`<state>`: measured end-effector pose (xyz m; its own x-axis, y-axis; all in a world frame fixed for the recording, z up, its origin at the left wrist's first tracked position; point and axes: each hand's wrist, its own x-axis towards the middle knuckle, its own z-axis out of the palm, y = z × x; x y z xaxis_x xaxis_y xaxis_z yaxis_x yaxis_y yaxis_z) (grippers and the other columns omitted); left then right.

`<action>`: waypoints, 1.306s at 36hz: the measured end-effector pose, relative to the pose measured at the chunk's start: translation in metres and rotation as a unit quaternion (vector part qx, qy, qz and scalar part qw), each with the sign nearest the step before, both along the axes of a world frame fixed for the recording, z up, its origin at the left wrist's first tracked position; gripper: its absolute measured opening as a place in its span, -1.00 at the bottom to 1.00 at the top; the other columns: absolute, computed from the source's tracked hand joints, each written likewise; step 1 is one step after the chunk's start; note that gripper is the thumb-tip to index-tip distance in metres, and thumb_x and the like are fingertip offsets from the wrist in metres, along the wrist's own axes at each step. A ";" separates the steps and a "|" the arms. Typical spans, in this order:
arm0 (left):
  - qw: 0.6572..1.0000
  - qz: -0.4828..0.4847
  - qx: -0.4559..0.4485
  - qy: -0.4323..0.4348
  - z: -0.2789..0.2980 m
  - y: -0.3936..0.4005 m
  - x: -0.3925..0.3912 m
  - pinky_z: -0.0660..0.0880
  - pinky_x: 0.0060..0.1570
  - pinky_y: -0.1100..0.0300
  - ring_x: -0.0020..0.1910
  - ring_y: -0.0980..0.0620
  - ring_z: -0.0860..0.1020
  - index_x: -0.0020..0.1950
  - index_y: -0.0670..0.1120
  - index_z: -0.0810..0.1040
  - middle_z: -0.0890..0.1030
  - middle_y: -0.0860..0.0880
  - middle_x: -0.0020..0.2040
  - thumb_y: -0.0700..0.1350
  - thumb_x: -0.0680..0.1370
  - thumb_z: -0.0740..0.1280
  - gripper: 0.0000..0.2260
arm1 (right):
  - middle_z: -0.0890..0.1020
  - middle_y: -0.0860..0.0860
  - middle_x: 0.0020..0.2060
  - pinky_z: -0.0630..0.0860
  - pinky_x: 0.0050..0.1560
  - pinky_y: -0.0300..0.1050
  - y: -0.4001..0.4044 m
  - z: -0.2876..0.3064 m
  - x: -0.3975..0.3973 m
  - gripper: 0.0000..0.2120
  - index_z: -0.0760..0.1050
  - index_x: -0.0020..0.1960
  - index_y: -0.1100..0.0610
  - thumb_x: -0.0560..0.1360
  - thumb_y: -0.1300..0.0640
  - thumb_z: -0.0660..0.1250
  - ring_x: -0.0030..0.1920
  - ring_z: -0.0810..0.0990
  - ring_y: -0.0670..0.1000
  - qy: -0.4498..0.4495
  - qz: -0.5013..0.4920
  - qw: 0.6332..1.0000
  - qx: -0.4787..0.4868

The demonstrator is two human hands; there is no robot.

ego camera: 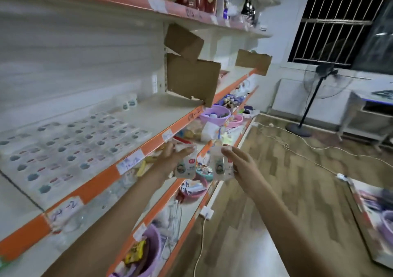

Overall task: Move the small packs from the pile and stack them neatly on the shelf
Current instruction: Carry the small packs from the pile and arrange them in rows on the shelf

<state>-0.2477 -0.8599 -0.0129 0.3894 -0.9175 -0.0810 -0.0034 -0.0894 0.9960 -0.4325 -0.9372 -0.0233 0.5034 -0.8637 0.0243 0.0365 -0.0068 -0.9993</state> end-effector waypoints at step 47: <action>0.768 0.275 0.263 -0.514 0.041 -0.372 0.345 0.35 0.07 0.13 0.18 -0.08 0.46 0.22 -0.09 0.51 0.55 -0.06 0.19 0.28 0.36 0.36 -0.41 | 0.48 0.15 0.01 0.48 -0.08 -0.10 -0.447 0.015 0.426 -0.63 0.34 0.30 0.29 0.53 0.24 0.29 -0.03 0.52 0.10 0.053 0.300 0.938 -0.165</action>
